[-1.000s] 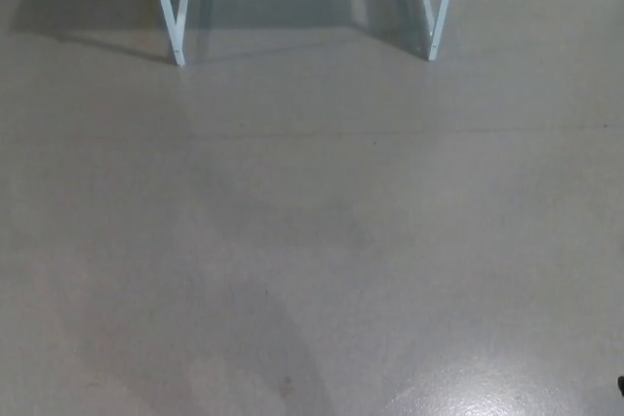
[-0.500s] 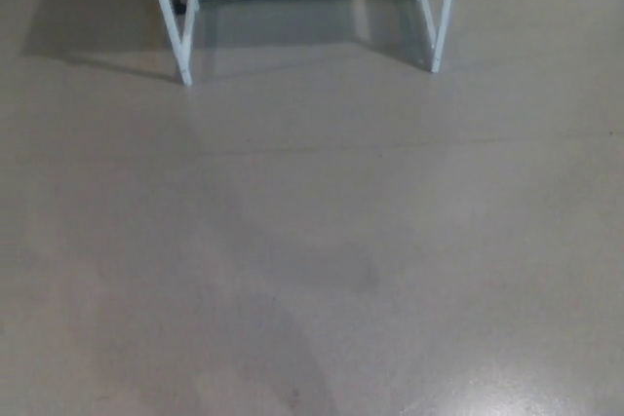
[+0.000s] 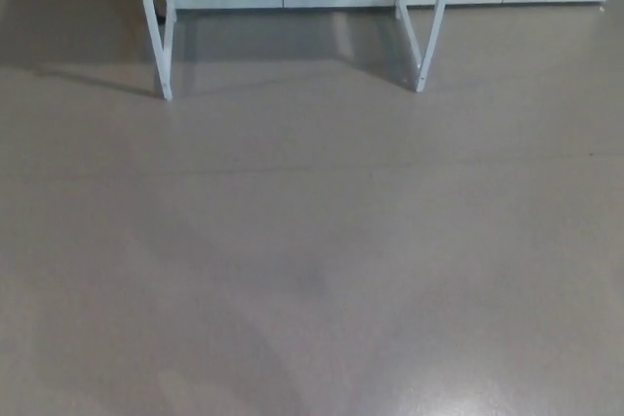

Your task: The robot walk towards a table in front and pick up a black pencil case on the left hand side and put the pencil case into a small container on the right hand side

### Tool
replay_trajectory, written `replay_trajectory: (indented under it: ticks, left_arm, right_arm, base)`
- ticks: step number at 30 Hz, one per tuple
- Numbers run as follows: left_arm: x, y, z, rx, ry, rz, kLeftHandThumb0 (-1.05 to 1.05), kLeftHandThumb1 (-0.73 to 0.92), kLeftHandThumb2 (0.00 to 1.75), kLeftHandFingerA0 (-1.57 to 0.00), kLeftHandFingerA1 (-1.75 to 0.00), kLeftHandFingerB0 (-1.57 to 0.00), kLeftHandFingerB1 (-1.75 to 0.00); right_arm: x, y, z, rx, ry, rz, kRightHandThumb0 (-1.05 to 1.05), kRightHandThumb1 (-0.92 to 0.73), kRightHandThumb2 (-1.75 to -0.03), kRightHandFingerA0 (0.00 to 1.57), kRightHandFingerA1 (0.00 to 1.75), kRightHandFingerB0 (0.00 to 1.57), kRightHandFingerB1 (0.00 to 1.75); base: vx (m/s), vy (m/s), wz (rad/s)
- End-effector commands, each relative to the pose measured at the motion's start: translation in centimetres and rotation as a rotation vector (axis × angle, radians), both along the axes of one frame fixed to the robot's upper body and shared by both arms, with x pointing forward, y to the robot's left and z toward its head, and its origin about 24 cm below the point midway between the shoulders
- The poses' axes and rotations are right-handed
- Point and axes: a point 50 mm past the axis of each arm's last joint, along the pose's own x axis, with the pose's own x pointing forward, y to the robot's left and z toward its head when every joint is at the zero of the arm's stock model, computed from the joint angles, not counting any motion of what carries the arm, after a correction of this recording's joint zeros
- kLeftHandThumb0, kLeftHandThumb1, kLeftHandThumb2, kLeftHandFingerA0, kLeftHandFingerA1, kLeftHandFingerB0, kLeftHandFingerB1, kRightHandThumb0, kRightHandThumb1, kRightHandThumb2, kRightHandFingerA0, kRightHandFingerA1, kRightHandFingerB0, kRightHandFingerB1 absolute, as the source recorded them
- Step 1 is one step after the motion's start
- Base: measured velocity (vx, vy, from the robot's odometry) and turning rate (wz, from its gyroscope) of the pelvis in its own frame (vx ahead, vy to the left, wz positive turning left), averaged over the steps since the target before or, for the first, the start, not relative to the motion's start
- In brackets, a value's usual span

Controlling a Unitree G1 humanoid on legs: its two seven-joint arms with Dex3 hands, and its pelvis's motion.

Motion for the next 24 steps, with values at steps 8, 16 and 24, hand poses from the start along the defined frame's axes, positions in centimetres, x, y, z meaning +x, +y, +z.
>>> replay_trajectory:
  ticks: [8,16,24]
  left_arm:
    - [-0.1,-0.1,0.0,0.019,-0.002,-0.014,-0.17,0.55,0.56,-0.39,-0.42,-0.30,-0.31]
    - [0.2,-0.8,0.2,0.009,-0.042,-0.027,-0.18,0.55,0.56,-0.40,-0.44,-0.33,-0.32]
    - [-1.7,-0.3,0.6,0.012,-0.016,-0.035,-0.18,0.58,0.58,-0.37,-0.42,-0.30,-0.32]
  right_arm:
    - [0.1,-0.6,0.3,-0.035,-0.017,-0.005,-0.25,-0.57,-0.57,0.48,0.43,0.37,0.37]
    - [-0.3,-0.1,0.1,0.018,-0.022,-0.035,-0.29,-0.58,-0.58,0.49,0.44,0.34,0.37]
    - [-1.4,0.2,-0.3,0.037,0.007,-0.023,-0.29,-0.59,-0.57,0.47,0.41,0.34,0.36]
  base:
    - [0.27,-0.100,0.13]
    - [0.36,-0.088,0.15]
    - [0.37,0.136,-0.08]
